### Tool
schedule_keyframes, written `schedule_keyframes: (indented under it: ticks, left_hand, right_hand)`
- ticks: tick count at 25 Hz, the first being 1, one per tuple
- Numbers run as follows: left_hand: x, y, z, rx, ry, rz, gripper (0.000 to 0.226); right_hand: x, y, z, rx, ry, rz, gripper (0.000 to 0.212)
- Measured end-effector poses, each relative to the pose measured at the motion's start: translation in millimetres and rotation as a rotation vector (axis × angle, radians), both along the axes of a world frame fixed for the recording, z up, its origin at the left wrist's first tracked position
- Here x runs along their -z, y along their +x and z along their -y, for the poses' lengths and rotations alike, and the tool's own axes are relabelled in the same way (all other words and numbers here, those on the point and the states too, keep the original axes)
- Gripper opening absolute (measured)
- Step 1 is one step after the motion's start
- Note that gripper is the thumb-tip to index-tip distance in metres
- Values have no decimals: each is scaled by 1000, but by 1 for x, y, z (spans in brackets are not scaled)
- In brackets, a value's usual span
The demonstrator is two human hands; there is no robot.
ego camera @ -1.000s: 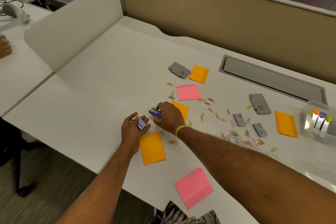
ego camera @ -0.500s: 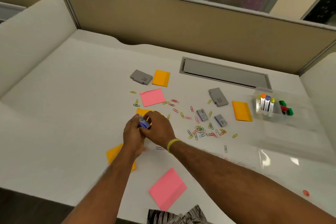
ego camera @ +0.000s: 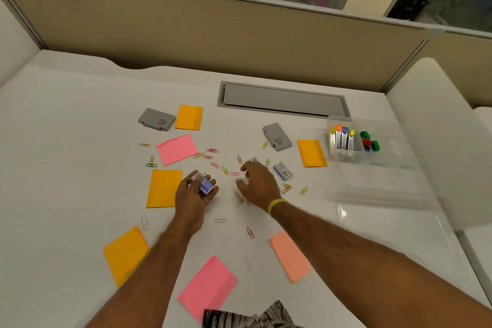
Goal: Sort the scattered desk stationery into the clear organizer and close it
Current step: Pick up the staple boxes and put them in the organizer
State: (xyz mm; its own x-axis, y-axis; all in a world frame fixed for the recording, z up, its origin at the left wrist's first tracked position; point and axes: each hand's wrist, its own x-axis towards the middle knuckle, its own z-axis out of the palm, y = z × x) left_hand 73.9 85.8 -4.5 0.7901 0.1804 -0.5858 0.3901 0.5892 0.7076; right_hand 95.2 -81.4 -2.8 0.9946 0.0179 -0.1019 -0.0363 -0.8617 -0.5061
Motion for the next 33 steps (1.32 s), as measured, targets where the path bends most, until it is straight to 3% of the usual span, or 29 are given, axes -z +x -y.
schedule_keyframes:
  ticks: [7,12,14,17,19,22,29,33]
  left_hand:
    - [3,11,17,25,7,-38,35]
    - [4,14,21,35,18,-44,36]
    - [3,14,22,42,21,-43,36]
    - [0,13,26,54,31,-38,36]
    - [-2,12,30,77,48,-28,35]
    - [-5,9,38,122,82,0,35]
    - [-11,-2,53,168,121,13,34]
    - [-10,0,64,167,59,-10,36]
  right_hand:
    - [10,33,34,142,-98,-24,51]
    - [8,40,32,88,-154,-28,40]
    - [0,36,27,126,22,-23,39]
    - [-11,22,15,148,494,-27,30]
    - [-16,9,7,147,657,-46,22]
    - [-15,-5,3,109,658,-112,16]
    - [-13,-19,11,153,615,-92,24]
    - [-13,-23,12,164,626,-77,24]
